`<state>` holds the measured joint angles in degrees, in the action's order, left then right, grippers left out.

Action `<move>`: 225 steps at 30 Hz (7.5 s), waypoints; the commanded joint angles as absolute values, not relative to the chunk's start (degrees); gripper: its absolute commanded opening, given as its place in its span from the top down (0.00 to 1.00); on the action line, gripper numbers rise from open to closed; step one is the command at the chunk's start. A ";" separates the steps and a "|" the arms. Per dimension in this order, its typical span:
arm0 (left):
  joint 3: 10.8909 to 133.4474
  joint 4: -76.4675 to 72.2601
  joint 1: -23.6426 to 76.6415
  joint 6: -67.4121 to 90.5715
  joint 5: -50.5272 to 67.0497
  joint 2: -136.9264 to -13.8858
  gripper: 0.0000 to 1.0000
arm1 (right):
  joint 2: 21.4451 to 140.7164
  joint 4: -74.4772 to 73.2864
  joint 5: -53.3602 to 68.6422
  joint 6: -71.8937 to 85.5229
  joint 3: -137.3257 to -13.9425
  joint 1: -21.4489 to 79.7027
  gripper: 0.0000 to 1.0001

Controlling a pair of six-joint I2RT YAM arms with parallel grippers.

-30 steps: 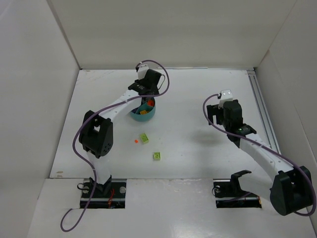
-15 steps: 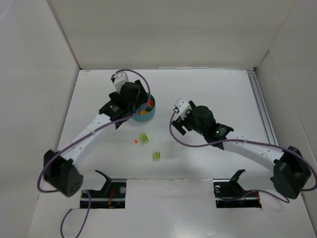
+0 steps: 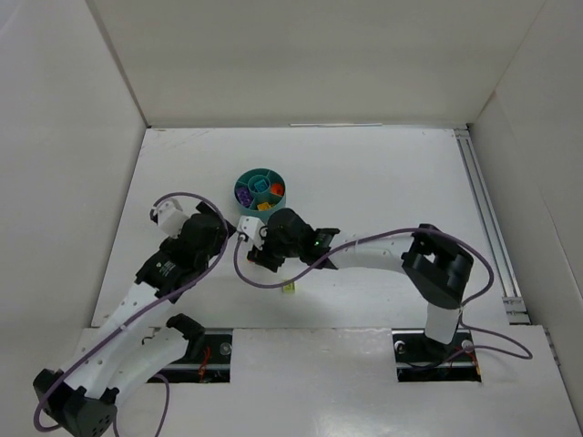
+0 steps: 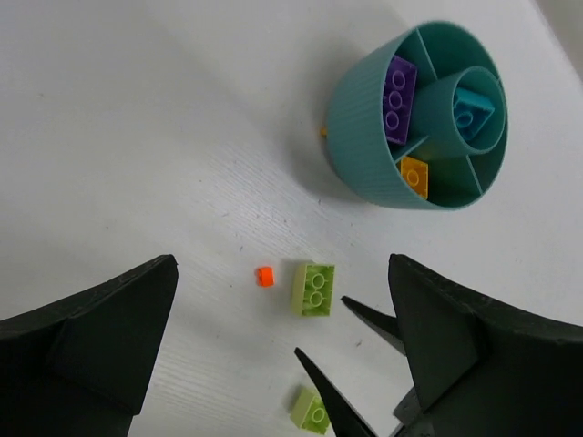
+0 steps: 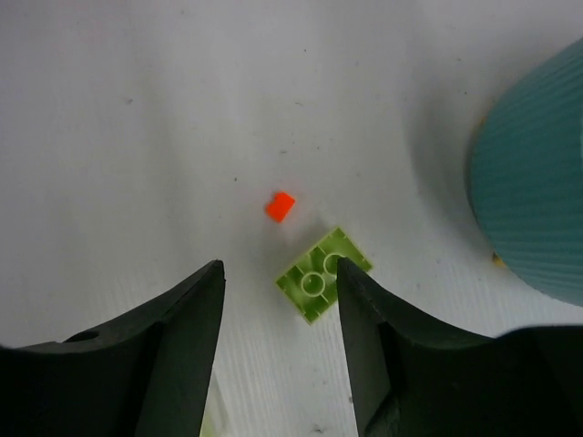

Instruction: Sort the legos into containers by color

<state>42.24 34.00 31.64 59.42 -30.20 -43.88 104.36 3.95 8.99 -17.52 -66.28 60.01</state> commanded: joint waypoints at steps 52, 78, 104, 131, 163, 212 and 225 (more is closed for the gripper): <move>41.40 40.25 31.46 69.17 -35.95 -37.79 0.00 | 121.73 -3.69 1.50 -18.72 -87.01 64.69 0.47; 41.40 39.73 31.46 68.64 -35.95 -39.90 0.00 | 123.31 -6.24 -4.74 -15.47 -85.17 64.16 0.53; 41.92 39.73 31.46 68.64 -35.95 -40.96 0.00 | 121.11 -8.96 -5.98 -14.41 -81.21 64.16 0.71; 49.66 38.06 31.46 68.12 -39.28 -41.48 0.00 | 111.01 -5.54 -4.04 -17.58 -79.45 63.54 0.88; 46.85 31.20 14.06 61.61 -28.56 -49.14 0.00 | 123.57 -3.60 6.16 -22.76 -91.05 57.48 0.56; 45.70 30.67 14.06 61.61 -29.62 -46.85 0.00 | 119.72 -3.96 2.99 -23.38 -90.26 57.48 0.88; 45.70 30.15 14.06 61.61 -29.09 -47.37 0.00 | 120.31 -3.43 4.21 -24.62 -91.22 57.48 0.68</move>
<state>46.09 31.62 14.39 62.37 -28.49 -47.18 117.58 -4.97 2.57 -24.56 -88.73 57.08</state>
